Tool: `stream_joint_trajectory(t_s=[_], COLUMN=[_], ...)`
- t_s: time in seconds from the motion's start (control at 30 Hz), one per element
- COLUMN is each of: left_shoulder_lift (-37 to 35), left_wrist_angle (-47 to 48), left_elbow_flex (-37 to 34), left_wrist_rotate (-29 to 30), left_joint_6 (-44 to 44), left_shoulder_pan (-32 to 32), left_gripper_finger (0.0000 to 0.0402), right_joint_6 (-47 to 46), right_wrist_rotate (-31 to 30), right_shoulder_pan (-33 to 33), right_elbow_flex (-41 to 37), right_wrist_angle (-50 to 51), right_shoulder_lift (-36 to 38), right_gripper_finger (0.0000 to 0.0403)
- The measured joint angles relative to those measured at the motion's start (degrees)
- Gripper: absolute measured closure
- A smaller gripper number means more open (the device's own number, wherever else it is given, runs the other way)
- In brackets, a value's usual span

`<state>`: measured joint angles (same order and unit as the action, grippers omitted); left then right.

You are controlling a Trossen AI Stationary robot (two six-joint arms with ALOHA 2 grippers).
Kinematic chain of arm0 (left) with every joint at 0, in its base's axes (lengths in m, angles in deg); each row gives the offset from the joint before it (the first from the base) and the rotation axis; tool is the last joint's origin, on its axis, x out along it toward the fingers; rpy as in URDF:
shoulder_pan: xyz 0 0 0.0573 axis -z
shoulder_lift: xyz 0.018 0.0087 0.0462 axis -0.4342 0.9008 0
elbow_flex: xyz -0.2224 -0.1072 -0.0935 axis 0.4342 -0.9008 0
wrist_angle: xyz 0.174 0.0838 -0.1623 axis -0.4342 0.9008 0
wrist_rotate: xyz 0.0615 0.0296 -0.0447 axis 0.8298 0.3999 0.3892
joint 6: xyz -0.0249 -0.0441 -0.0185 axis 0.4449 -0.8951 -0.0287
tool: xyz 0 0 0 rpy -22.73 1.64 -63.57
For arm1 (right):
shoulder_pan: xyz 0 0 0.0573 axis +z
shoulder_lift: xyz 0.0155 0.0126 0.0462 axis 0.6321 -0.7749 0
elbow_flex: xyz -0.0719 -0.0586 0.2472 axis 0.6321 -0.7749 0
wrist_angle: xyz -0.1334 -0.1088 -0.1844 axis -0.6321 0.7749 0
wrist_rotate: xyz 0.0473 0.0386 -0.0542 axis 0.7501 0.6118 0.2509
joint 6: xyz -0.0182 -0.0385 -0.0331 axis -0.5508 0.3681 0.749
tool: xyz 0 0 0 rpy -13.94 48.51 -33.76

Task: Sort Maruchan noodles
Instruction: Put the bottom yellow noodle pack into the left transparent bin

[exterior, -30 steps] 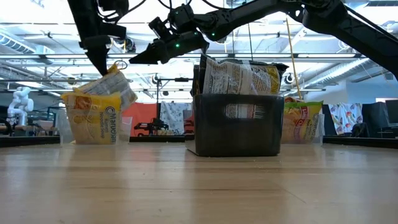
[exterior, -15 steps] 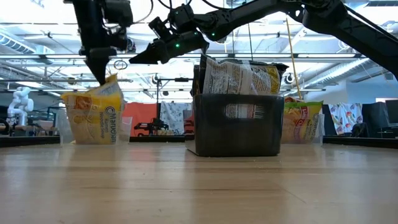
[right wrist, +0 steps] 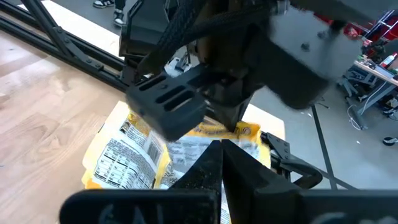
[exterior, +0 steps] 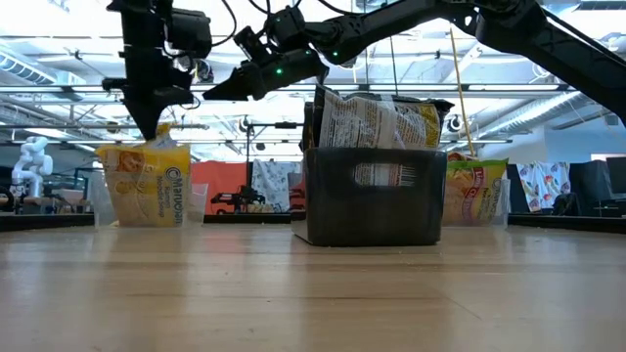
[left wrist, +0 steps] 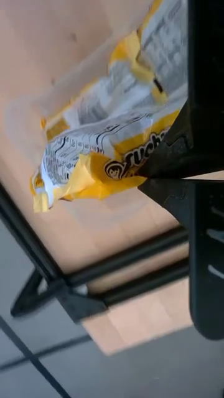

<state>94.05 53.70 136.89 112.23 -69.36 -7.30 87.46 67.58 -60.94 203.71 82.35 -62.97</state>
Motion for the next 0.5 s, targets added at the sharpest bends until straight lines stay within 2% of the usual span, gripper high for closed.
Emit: stream_joint_trajectory(t_s=[0.3,0.5], left_shoulder_lift=[-2.2,-1.9], left_wrist_angle=[2.0,2.2], left_elbow_flex=[0.0,0.0], left_wrist_rotate=[2.8,2.9], left_joint_6=[-8.1,-8.8], left_shoulder_pan=[-0.1,0.0], left_gripper_finger=[0.0401,0.0401], right_joint_6=[0.0,0.0], right_wrist_rotate=[0.0,0.0], right_shoulder_pan=[0.0,0.0], right_elbow_flex=[0.0,0.0], right_wrist_angle=[0.0,0.0], right_shoulder_lift=[0.0,0.0], right_gripper_finger=[0.0403,0.0403])
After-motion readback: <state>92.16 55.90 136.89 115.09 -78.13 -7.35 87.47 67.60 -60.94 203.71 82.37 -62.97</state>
